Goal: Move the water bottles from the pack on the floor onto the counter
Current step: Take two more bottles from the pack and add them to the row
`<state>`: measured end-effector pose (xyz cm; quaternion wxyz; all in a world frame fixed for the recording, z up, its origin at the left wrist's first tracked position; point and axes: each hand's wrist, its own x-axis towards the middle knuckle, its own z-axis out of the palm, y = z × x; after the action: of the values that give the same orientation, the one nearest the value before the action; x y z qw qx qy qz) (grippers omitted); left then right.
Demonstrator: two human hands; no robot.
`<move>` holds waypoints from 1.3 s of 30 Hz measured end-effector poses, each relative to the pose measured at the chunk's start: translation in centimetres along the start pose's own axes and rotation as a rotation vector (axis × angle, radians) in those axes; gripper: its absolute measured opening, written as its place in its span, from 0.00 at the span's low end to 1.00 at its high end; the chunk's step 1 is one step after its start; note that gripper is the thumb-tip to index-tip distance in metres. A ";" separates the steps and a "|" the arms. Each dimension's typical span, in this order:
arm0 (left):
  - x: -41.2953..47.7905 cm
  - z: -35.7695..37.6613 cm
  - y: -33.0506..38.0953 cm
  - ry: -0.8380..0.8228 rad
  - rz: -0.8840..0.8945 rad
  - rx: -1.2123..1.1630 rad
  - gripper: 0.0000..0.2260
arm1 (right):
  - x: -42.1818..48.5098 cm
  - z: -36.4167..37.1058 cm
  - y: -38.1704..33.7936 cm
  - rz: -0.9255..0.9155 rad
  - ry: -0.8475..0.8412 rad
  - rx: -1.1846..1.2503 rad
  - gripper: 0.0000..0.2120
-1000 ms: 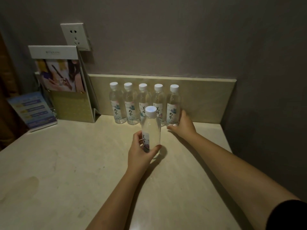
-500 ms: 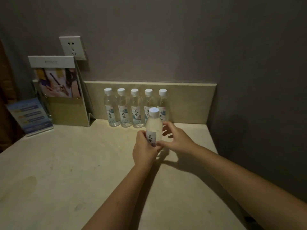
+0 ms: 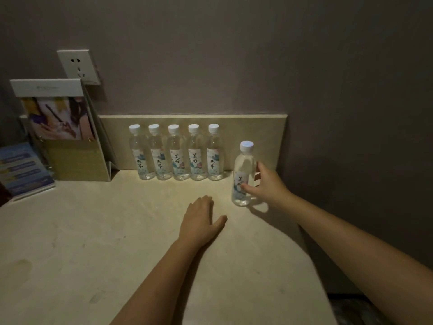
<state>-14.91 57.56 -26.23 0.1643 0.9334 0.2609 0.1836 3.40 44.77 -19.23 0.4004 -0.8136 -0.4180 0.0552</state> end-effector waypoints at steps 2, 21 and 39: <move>0.0 0.4 0.3 -0.026 0.033 0.111 0.30 | 1.1 -0.1 0.6 0.018 0.015 0.021 0.30; 0.7 0.9 -0.7 0.060 0.090 0.091 0.30 | 10.1 2.9 1.5 0.007 0.024 0.051 0.33; 0.6 0.9 -0.6 0.053 0.076 0.076 0.31 | 9.2 3.0 0.9 0.077 0.037 -0.003 0.35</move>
<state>-14.24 58.15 -27.11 0.1148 0.9430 0.2364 0.2042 8.68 52.96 -19.64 0.4045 -0.8305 -0.3790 0.0548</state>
